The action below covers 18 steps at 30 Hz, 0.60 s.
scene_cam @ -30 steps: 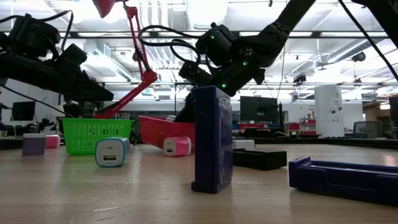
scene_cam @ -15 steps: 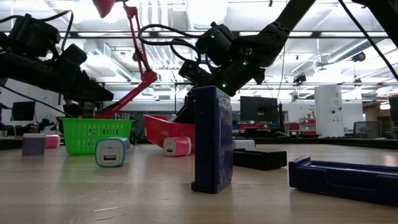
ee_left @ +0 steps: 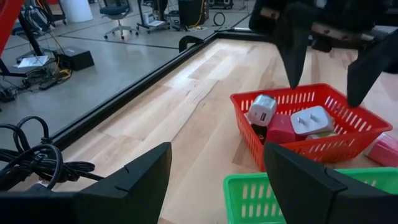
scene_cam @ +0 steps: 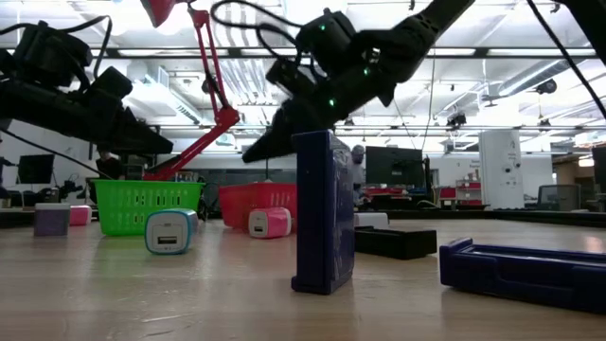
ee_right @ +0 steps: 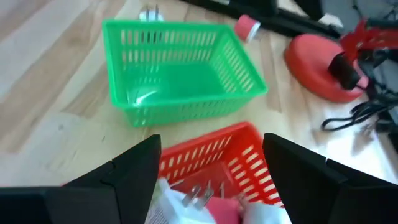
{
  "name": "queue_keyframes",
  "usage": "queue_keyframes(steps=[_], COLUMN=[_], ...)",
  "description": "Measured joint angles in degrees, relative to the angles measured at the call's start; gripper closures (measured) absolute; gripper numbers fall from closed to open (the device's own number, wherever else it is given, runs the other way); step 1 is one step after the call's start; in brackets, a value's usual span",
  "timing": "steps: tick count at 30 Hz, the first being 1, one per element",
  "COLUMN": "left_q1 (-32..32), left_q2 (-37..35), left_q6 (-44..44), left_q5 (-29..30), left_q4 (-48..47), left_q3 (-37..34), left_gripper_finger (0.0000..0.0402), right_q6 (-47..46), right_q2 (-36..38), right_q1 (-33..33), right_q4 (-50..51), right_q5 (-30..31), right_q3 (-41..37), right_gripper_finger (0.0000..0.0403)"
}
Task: Pick & Place Office items
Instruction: Put the white charger adapter into the red bin
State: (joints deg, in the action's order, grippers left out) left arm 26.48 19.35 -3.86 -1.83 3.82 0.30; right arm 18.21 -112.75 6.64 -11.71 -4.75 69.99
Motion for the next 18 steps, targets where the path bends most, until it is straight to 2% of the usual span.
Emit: queue_keyframes(steps=[5, 10, 14, 18], left_q1=[0.00, 0.00, 0.00, 0.00], left_q2=[0.10, 0.27, 0.47, 0.46], left_q6=[0.00, 0.02, 0.00, 0.00], left_q5=[-0.01, -0.02, 0.05, 0.13], left_q4=[-0.04, 0.02, -0.09, -0.25], left_q3=[0.00, 0.00, 0.01, 0.01], left_gripper_finger=[0.0144, 0.0144, 0.0144, 0.0144], right_q6=[-0.08, -1.35, -1.72, 1.64], right_q2=[3.50, 8.75, 13.53, 17.15], right_q1=[-0.16, -0.47, -0.72, -0.66], right_q4=[6.23, 20.94, 30.09, 35.61], right_q5=[0.03, 0.23, -0.53, -3.47], right_q3=[1.74, 2.96, 1.63, -0.91], right_gripper_finger=[0.0135, 0.0145, 0.0149, 0.0147])
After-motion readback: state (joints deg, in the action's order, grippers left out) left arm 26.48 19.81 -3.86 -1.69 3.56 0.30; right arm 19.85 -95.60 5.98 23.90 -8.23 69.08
